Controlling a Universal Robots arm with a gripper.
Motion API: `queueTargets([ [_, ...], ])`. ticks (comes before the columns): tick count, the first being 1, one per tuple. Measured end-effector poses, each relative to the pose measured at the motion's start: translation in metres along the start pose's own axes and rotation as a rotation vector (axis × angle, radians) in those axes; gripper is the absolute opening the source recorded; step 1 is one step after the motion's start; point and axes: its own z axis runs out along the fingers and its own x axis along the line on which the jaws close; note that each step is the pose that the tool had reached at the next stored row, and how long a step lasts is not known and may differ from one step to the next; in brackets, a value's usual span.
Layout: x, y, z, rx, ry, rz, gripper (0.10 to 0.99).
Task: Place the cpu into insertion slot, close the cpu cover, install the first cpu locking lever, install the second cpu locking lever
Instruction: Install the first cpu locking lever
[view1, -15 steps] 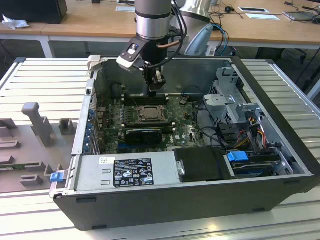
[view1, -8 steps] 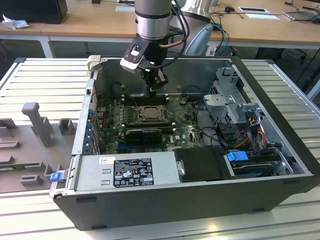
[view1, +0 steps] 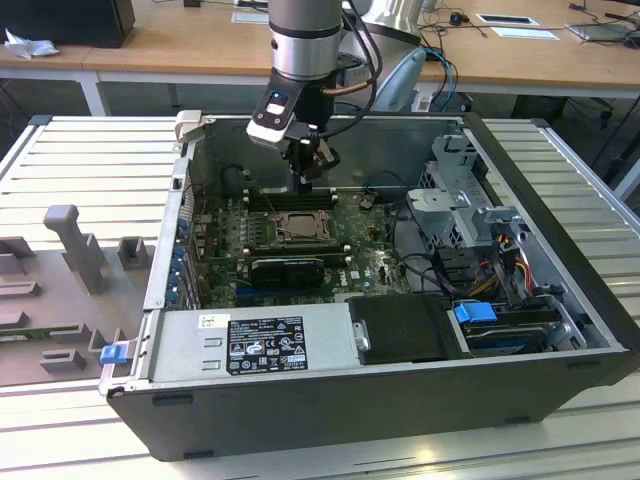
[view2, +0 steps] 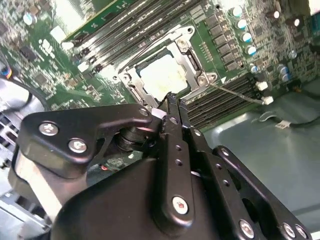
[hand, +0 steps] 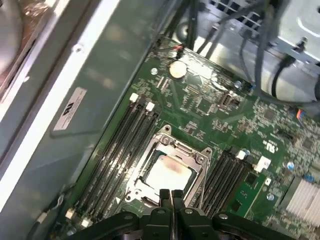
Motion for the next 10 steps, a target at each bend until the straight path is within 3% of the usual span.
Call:
queueTargets([
  [2,0.0,0.0,0.0003,-0.001,0.0016,-0.075,0.149],
  [10,0.0,0.0,0.0005,-0.004,0.0055,-0.253,0.149],
])
